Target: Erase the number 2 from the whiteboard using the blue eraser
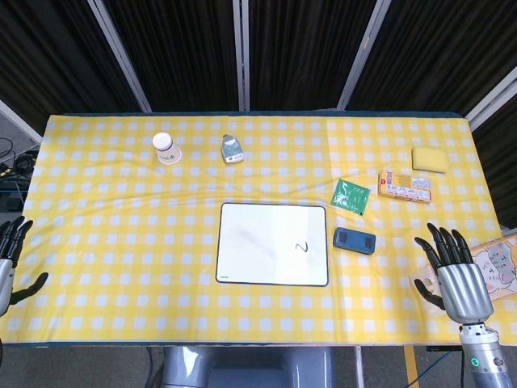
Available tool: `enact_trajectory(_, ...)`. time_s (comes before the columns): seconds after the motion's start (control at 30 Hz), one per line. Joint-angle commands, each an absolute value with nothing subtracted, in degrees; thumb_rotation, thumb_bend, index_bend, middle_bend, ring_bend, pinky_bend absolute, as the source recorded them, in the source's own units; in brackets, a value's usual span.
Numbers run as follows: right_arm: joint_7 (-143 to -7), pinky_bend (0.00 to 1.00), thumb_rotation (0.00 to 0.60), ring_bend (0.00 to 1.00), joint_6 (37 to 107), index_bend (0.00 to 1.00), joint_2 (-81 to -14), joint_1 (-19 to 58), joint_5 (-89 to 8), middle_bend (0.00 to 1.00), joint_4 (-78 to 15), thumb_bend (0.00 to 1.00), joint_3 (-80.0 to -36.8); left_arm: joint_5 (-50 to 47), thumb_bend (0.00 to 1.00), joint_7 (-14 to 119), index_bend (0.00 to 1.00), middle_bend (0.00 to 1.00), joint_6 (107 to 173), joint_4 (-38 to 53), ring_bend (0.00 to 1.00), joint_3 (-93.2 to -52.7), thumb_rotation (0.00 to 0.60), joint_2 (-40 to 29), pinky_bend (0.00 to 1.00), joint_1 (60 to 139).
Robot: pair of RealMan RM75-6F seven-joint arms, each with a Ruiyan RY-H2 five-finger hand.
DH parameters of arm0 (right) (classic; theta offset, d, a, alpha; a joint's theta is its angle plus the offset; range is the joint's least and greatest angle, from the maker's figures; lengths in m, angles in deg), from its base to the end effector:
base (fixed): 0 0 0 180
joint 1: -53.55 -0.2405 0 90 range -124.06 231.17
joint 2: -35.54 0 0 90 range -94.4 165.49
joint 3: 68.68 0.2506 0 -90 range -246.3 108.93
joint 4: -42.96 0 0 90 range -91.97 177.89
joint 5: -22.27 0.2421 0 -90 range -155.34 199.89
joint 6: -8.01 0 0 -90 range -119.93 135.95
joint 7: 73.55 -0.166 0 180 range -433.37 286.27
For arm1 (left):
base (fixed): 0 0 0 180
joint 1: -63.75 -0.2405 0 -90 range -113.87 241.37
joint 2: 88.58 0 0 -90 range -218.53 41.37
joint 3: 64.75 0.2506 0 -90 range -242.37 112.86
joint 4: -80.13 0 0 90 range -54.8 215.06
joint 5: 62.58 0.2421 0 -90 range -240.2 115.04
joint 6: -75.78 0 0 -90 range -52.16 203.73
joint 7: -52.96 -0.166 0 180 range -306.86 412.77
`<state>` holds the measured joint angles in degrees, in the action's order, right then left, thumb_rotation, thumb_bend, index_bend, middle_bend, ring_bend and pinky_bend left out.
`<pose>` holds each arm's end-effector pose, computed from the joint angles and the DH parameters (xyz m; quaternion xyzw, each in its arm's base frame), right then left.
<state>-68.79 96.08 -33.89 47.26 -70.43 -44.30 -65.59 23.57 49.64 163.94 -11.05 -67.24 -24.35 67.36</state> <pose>-0.3007 -0.2131 0.1067 0.6333 -0.3138 0.4103 0.5763 -0.3238 0.1969 0.1358 -0.5950 -0.3566 -0.3749 0.6151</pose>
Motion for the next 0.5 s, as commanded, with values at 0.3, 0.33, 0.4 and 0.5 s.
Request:
enact_trajectory(0.3,-70.3,0.06,0.600,0.00,95.9,0.21,-33.3,47.0,-70.6,0.01,-44.5,0.15,-65.7,23.8,0.26,48.9,0.00,0.00,164.3,-11.3,0.00,-67.2,0.600,-24.3,0.00,67.1)
enact_trajectory(0.33,-70.3,0.06,0.600,0.00,95.8,0.21,-33.2,47.0,-70.6,0.01,-44.8,0.15,-65.7,23.9,0.26,48.7,0.00,0.00,164.4,-11.3,0.00,-67.1,0.600,-24.3,0.00,67.1)
enact_trajectory(0.4,-70.4,0.06,0.600,0.00,95.9,0.21,-33.0,46.8,-70.6,0.01,-45.4,0.15,-65.5,23.8,0.26,48.4,0.00,0.00,164.1,-11.1,0.00,-67.0,0.600,-24.3,0.00,67.1)
enact_trajectory(0.5,-70.6,0.06,0.600,0.00,95.7,0.21,-32.7,46.7,-70.6,0.01,-46.5,0.15,-65.4,23.7,0.26,48.4,0.00,0.00,163.5,-10.8,0.00,-66.8,0.600,-24.3,0.00,67.2)
